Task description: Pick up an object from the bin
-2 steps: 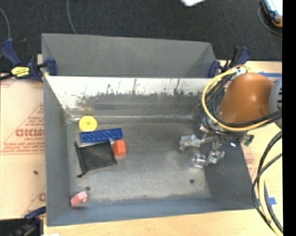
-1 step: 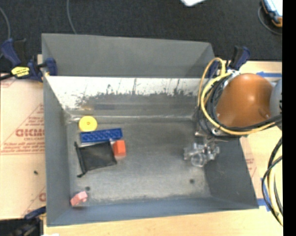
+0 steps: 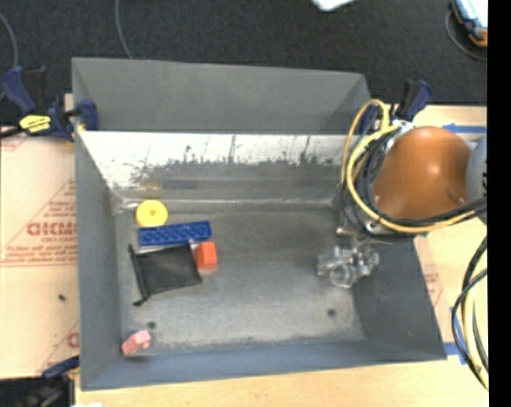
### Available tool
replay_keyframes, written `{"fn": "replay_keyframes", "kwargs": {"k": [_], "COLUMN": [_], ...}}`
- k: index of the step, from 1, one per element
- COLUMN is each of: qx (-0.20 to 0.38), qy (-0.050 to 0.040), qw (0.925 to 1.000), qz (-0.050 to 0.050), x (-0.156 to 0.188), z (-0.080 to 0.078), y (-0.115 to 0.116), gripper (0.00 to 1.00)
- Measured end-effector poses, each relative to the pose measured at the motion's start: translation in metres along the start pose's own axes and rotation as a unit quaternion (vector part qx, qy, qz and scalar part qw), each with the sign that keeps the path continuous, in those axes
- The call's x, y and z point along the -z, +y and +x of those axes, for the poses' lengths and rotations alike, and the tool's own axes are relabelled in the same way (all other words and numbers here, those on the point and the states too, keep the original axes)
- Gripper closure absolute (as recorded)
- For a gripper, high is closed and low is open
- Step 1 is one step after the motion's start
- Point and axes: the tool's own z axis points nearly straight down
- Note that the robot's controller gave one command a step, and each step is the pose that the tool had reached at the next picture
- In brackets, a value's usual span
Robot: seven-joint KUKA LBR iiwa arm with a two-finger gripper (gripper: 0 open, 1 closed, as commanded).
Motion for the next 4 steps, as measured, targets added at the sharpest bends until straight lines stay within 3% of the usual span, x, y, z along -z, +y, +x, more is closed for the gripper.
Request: {"fn": "replay_keyframes", "kwargs": {"k": [2, 4], "qx": [0.001, -0.002], "qy": [0.0032, 0.005], "qw": [1.0, 1.0], "qz": [-0.003, 0.002], "x": [0.025, 0.06], "z": [0.003, 0.005], "y": [0.003, -0.001], "gripper": [1.0, 1.0]}}
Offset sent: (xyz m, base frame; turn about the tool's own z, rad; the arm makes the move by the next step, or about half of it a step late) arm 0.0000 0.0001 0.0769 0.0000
